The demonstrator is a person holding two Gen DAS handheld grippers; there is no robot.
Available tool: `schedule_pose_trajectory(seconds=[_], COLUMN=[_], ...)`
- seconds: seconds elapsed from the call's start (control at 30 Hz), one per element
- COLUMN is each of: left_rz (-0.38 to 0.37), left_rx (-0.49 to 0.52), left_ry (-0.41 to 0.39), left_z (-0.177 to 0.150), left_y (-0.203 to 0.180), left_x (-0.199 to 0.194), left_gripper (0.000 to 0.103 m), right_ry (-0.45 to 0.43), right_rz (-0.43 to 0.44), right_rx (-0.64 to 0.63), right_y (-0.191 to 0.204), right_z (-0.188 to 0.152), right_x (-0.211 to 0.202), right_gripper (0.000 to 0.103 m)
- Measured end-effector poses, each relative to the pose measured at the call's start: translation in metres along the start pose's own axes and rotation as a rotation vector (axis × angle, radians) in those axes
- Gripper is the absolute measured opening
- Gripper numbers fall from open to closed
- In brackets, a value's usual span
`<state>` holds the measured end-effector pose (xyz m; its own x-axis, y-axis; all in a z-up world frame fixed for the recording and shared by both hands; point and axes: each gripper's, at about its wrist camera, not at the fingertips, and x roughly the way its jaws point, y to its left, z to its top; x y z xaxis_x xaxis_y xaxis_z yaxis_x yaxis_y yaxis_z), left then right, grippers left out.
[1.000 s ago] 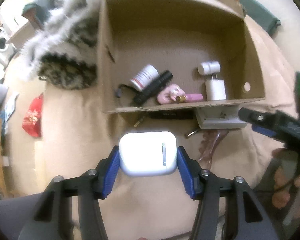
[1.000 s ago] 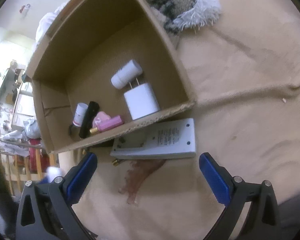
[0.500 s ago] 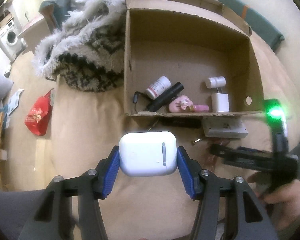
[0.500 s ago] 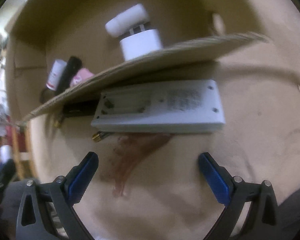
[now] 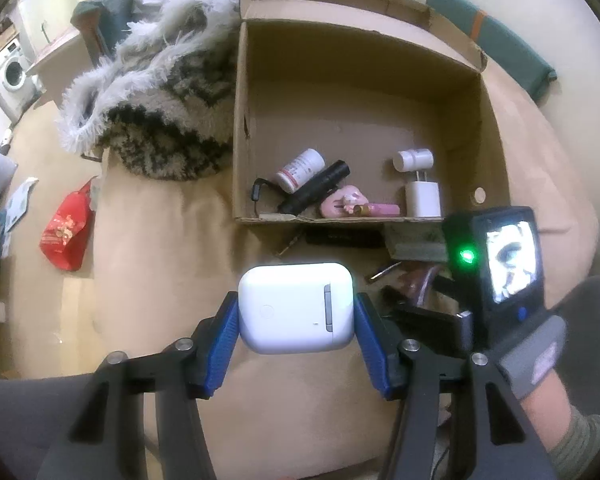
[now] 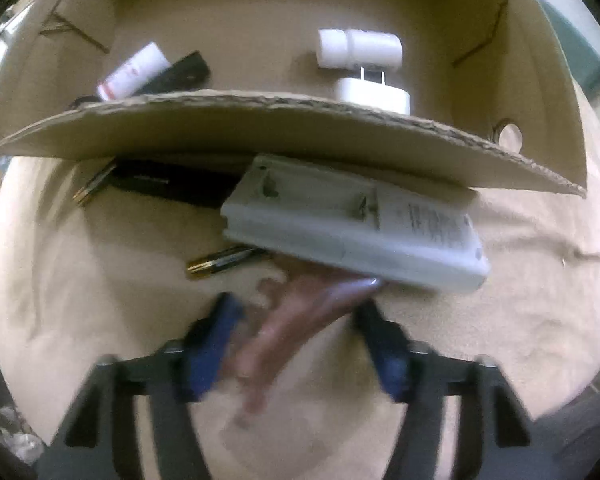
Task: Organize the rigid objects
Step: 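Grasp the translucent pink comb with the right tool while the left tool holds the case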
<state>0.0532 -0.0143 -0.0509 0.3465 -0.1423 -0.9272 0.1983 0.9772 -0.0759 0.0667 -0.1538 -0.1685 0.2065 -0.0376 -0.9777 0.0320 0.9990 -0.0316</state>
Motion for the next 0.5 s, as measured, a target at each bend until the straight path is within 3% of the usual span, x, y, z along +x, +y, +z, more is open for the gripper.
schedule_pose_trajectory(seconds=[0.03,0.13,0.27,0.5], left_rz=[0.001,0.009,0.014,0.035], left_rx=[-0.005,-0.015,-0.032,-0.047], left_ry=[0.005,0.009,0.009,0.020], left_z=[0.000,-0.001,-0.002,-0.001], left_y=[0.001,0.004,0.009,0.013], left_x=[0.001,0.003,0.002,0.008], left_gripper=[0.052,0.052,0.052,0.052], right_ry=[-0.003,0.003,0.054,0.063], right_rz=[0.006,0.051,0.212,0.300], right_rx=[-0.007,-0.030,-0.063,-0.034], right_y=[-0.001,-0.007,-0.009,-0.003], right_z=[-0.002,-0.008,-0.023,-0.040], right_x=[-0.002,-0.006,-0.014,-0.016], right_gripper=[0.040,0.031,0.028,0.027])
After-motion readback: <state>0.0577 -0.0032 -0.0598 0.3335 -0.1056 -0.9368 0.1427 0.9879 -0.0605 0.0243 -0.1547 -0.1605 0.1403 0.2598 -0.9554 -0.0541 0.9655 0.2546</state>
